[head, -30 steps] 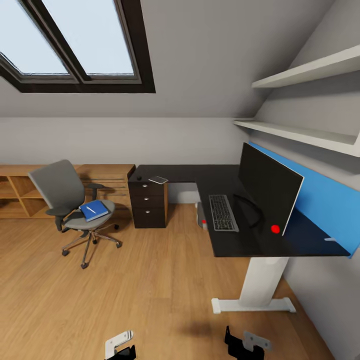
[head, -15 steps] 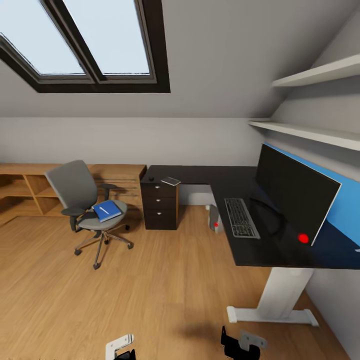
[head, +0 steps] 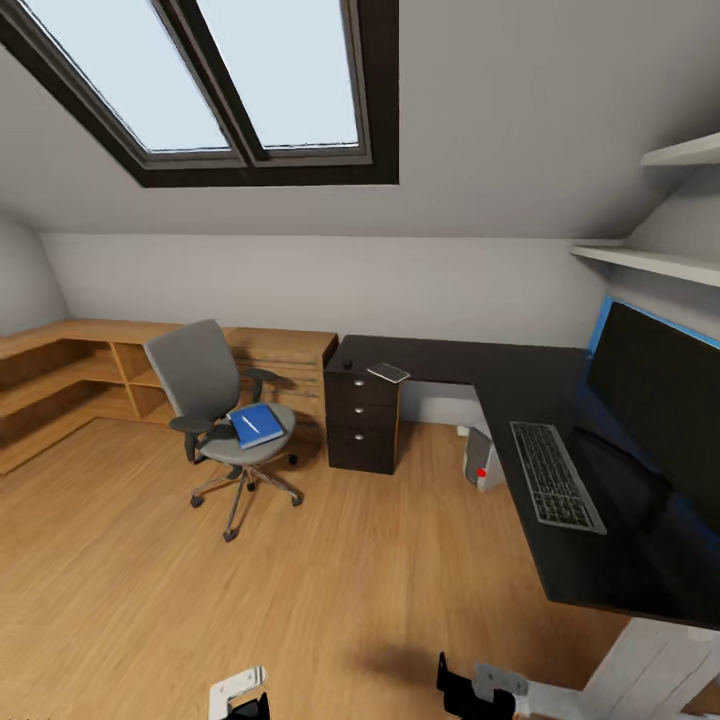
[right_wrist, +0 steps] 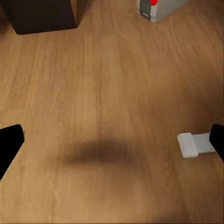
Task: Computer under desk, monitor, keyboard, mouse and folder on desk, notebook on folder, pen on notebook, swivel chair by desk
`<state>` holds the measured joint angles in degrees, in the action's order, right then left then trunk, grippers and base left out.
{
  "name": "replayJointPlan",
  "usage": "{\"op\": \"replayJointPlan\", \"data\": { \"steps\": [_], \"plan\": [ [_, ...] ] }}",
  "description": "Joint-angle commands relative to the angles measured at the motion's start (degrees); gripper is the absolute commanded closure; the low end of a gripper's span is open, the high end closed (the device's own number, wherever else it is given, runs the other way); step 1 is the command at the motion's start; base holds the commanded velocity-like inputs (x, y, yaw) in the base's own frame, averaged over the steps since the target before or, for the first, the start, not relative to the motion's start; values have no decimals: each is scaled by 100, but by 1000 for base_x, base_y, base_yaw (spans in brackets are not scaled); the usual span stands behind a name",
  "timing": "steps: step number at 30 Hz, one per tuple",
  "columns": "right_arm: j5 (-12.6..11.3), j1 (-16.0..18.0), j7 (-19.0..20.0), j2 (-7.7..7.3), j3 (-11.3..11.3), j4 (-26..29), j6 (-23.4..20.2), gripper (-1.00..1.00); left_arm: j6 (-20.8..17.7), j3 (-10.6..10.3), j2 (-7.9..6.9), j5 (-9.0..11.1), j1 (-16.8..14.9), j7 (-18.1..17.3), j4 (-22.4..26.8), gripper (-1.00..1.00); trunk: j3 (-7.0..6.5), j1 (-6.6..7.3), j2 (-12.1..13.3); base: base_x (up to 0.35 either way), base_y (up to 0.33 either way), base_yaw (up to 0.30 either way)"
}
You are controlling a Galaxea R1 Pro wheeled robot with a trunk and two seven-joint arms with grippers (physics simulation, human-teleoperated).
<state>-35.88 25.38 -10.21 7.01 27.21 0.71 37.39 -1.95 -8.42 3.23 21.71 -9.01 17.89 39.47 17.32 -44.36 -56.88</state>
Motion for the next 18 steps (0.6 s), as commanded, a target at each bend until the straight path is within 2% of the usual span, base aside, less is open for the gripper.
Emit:
{"op": "replayJointPlan", "data": {
  "steps": [1, 11, 18],
  "plan": [
    [9, 2, -52, 3, 47, 0, 5, -100, -7, -28, -3, 37, -4, 44, 2, -100, -11, 19, 38, 328, 3, 278],
    [52, 2, -52, 10, 47, -1, 5, -100, 42, -28, -6, 39, -4, 39, -29, -100, -191, 238, 439, 328, 1, 271],
    [55, 2, -51, 5, 44, 1, 5, -100, 35, -28, -6, 43, -4, 39, -39, -100, -317, 392, 719, 328, 0, 71]
  ]
}}
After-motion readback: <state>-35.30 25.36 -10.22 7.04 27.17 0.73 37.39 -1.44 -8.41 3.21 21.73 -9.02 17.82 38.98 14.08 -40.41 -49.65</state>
